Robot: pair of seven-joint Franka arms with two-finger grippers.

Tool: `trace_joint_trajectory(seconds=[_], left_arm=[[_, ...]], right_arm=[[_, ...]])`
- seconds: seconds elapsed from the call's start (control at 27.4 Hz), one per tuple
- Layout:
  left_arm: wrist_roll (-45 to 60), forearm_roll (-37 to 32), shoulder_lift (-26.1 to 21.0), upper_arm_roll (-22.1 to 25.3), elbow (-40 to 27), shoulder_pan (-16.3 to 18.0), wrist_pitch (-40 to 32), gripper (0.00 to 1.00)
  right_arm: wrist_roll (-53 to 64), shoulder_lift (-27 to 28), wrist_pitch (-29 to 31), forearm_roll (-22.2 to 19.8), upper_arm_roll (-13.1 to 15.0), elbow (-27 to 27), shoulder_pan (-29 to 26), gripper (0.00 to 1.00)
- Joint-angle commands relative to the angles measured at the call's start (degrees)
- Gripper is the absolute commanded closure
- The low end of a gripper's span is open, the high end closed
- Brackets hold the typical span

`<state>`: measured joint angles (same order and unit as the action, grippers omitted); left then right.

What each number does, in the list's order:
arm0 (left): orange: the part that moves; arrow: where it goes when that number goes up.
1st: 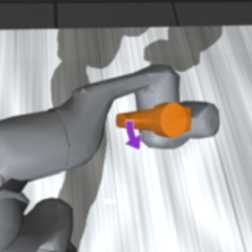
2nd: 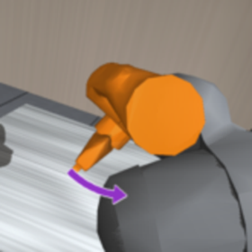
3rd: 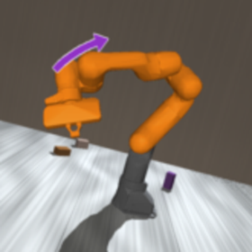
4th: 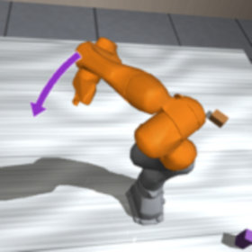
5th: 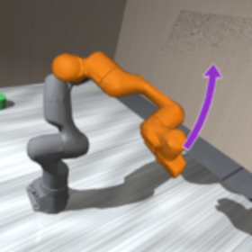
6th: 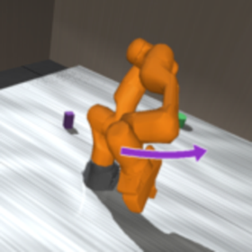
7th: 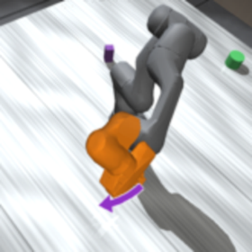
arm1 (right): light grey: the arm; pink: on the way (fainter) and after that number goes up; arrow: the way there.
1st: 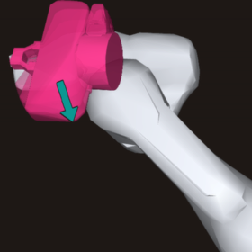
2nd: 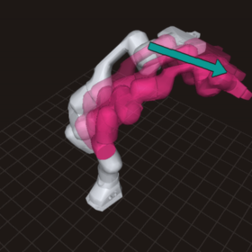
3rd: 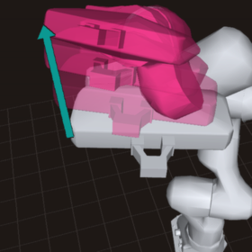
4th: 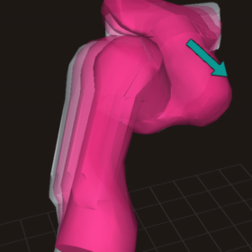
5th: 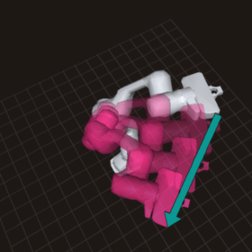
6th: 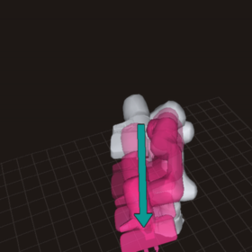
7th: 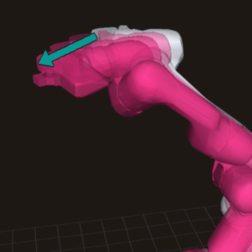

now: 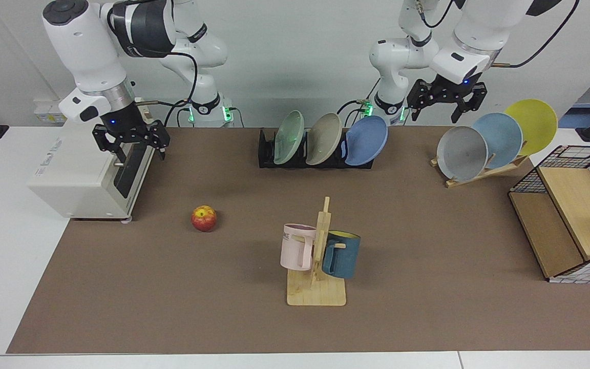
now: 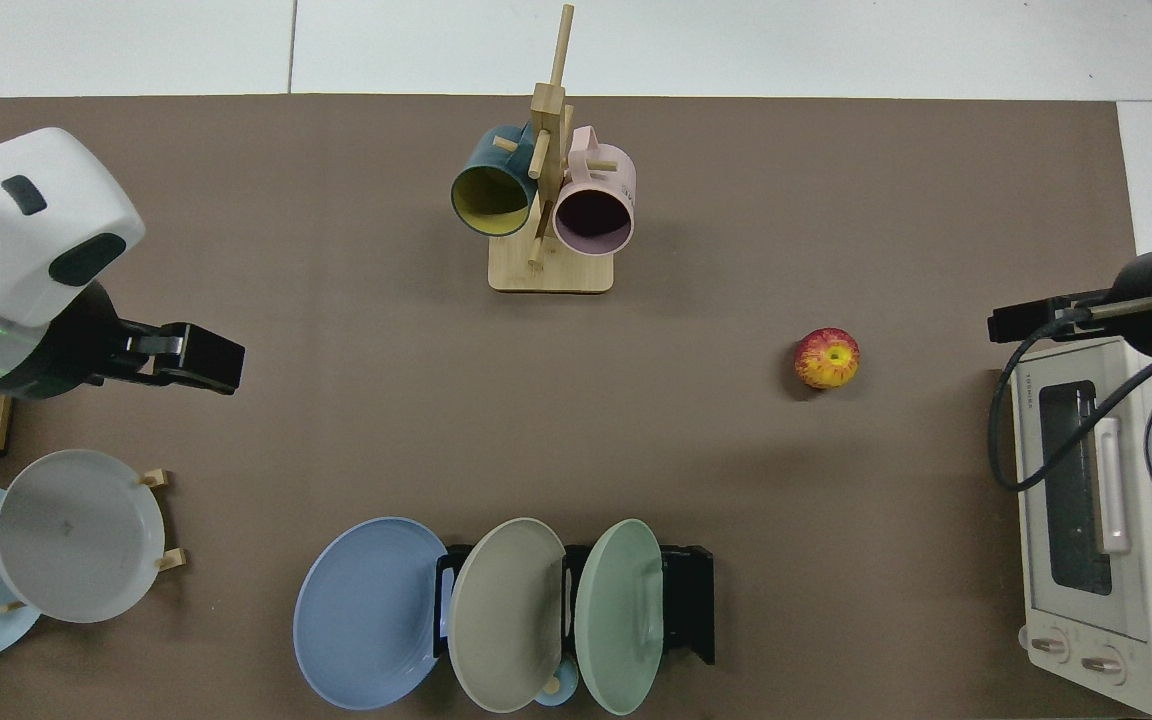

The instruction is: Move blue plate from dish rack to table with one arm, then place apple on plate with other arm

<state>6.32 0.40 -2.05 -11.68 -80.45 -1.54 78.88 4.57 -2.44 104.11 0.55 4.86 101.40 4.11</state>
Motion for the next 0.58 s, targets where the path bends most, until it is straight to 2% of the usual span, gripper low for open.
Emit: trace_joint_trajectory(seconds=[0.0, 0.4, 0.55], left_arm=[[-0.69, 1.01, 0.03, 0.43, 0.91, -0.04, -1.01, 0.00], [0.45, 1.01, 0.38, 0.26, 1.00, -0.13, -1.44, 0.00], [0.02, 1.01, 1.52, 0.34, -0.84, 0.31, -1.53, 0.00]], right_arm=[[-1.49, -1.25, -0.22, -0.64, -0.64, 1.26, -0.68, 0.00], [-4.13, -1.25, -0.40, -0.64, -0.64, 1.26, -0.59, 0.00], [-5.79, -1.25, -1.01, -0.56, -0.64, 1.26, -0.59, 0.00]])
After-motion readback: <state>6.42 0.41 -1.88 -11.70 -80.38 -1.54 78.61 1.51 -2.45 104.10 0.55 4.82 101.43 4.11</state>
